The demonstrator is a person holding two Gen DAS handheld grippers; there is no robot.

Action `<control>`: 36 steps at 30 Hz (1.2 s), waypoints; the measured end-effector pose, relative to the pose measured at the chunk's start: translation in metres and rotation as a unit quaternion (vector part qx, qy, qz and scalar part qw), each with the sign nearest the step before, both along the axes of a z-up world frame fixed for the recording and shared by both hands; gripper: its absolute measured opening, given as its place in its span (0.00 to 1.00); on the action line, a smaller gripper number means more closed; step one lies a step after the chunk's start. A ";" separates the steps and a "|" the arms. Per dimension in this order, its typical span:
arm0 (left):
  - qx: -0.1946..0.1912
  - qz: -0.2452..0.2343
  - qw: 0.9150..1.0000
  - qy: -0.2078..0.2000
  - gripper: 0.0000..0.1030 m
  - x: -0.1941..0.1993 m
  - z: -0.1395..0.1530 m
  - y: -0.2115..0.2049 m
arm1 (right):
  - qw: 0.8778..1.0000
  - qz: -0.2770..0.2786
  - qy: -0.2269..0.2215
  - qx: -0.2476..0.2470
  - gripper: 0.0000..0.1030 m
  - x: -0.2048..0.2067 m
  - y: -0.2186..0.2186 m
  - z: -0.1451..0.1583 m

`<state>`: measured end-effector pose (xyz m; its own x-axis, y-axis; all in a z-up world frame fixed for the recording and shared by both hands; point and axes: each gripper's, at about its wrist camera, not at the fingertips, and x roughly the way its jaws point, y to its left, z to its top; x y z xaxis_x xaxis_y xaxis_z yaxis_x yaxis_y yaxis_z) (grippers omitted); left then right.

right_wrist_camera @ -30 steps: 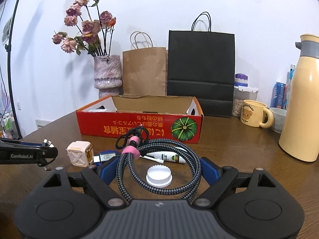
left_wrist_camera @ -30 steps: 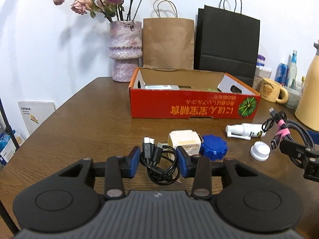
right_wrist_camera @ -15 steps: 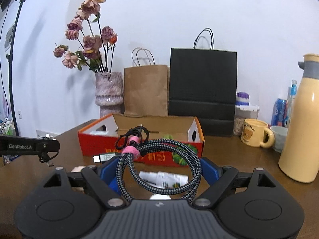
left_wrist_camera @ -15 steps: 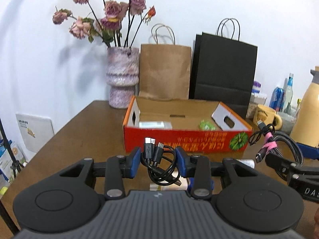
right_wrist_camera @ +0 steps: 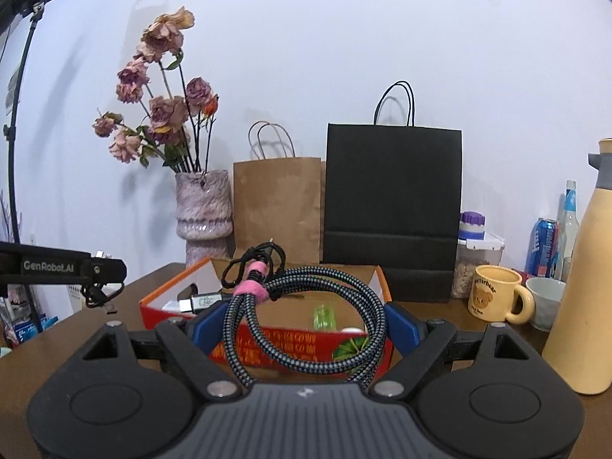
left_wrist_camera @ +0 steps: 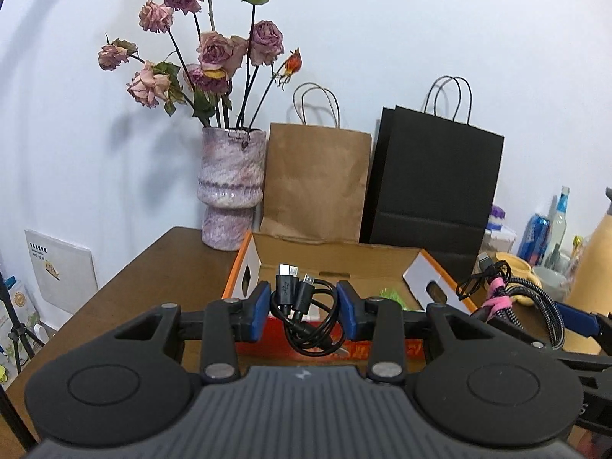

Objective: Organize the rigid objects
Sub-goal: 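Carry the black cables and braided cable over the red box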

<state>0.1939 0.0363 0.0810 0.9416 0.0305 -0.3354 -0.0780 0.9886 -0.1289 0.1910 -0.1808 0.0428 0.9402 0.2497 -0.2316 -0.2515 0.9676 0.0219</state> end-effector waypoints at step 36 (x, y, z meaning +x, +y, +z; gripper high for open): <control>0.000 0.037 0.999 0.027 0.36 0.155 -0.016 0.002 | 0.999 0.004 0.036 -0.012 0.84 0.167 0.030 -0.013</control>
<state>0.3492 0.0385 0.0651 0.9173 0.0997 -0.3855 -0.1577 0.9799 -0.1219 0.3576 -0.1508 0.0302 0.9190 0.2511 -0.3040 -0.2585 0.9659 0.0166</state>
